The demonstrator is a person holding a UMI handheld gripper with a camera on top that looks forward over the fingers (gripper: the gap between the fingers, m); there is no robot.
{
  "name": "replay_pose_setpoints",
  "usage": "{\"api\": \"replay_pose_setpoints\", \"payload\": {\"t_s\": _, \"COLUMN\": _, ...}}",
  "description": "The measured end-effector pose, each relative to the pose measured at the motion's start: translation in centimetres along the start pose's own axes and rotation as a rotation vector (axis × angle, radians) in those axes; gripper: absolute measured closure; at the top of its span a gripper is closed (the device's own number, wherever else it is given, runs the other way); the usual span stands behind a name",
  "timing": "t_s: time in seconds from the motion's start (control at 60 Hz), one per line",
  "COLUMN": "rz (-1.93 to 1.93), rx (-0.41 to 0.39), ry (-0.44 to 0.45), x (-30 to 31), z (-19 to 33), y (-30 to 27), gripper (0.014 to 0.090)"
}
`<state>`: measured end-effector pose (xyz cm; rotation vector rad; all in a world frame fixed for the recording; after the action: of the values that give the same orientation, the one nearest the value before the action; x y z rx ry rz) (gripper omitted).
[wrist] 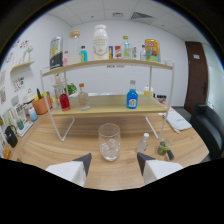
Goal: Make me a cup of Mojito.
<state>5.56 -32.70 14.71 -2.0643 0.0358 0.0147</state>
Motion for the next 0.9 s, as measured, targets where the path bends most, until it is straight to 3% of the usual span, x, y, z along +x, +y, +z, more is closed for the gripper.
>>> {"api": "replay_pose_setpoints", "payload": {"t_s": 0.183, "rz": -0.011, "rx": 0.009, "ry": -0.039, "x": -4.6, "z": -1.1, "y": -1.5, "gripper": 0.0193}}
{"api": "replay_pose_setpoints", "payload": {"t_s": 0.35, "rz": -0.032, "rx": 0.136, "ry": -0.109, "x": -10.6, "z": -2.8, "y": -9.6, "gripper": 0.019}}
{"api": "replay_pose_setpoints", "payload": {"t_s": 0.6, "rz": -0.058, "rx": 0.3, "ry": -0.125, "x": -17.8, "z": -3.4, "y": -21.4, "gripper": 0.0183}}
{"api": "replay_pose_setpoints", "payload": {"t_s": 0.9, "rz": -0.011, "rx": 0.309, "ry": -0.101, "x": -21.9, "z": 2.0, "y": -28.7, "gripper": 0.0185}}
